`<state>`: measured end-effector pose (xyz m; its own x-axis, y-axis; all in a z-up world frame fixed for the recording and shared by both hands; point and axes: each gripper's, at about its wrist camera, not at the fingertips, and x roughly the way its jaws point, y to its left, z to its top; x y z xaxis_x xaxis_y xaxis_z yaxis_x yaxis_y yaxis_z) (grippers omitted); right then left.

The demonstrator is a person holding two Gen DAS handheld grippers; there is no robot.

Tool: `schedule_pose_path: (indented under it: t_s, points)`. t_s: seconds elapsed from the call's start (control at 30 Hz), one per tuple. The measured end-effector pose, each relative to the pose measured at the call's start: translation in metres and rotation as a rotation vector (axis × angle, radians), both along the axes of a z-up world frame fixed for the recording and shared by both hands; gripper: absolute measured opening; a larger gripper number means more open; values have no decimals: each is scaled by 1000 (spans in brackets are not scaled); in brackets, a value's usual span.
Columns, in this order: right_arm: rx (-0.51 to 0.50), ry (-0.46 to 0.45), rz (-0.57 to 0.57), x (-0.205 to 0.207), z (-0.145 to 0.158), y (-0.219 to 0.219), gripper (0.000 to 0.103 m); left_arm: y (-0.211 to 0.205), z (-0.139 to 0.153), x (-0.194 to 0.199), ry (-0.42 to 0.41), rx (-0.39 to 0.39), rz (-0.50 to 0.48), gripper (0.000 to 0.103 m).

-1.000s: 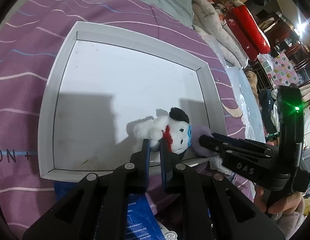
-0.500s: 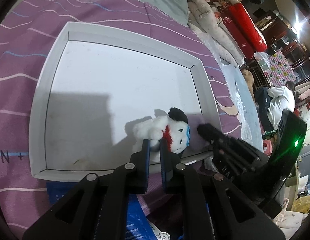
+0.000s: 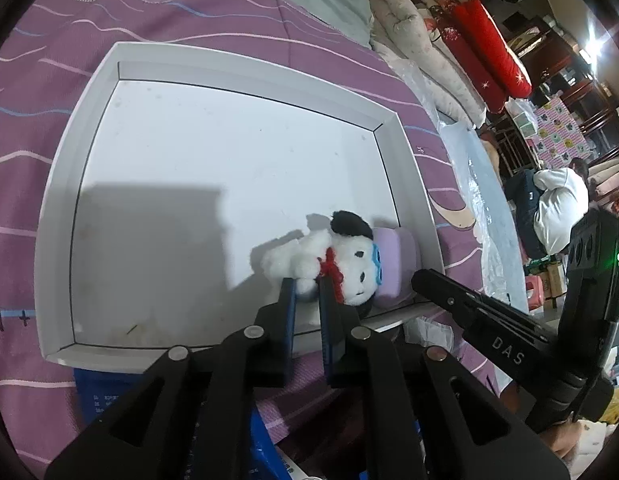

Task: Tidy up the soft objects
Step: 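Open the right tool and push the pillow beside the plush inside the box, then grasp the clear bag with beige puff with the right tool while the left grasps the blue packet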

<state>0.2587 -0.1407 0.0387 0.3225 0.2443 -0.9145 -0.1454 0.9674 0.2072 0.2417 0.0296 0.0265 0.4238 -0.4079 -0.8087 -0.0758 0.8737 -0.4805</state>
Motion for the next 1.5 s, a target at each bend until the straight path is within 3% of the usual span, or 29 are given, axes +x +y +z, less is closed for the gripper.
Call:
schedule_pose_path:
  t_s: [0.07,0.13,0.2,0.5,0.57,0.63,0.8,0.93,1.13,1.33,1.5]
  points:
    - [31,-12,-5,-6,3,-2,6,2,1,-2,-4,4,10,20]
    - [75,-30,-5,-14,10,-6,7,3,4,-5,-16,18,19,36]
    - [102,-51,-10,-21,16,-9,13,4,11,-10,-43,43,30,41]
    - [131,-129,2,-44,44,-17,30,4,36,-29,-82,101,63,42]
    - [137,-136,0,-49,48,-19,40,1,40,-36,-86,121,71,42]
    - [140,-149,-1,-55,52,-20,58,-3,41,-41,-81,149,74,42]
    - [159,-160,22,-67,60,-21,60,1,50,-57,-75,121,74,42]
    - [148,-129,33,-75,61,-21,72,8,62,-68,-91,107,83,42]
    - [122,-64,23,-91,55,-15,73,10,53,-74,-60,11,-50,42]
    - [59,-59,40,-104,50,3,73,9,42,-77,-29,27,-92,42]
    - [9,-43,50,-110,42,9,73,-1,35,-82,-27,-49,-220,42]
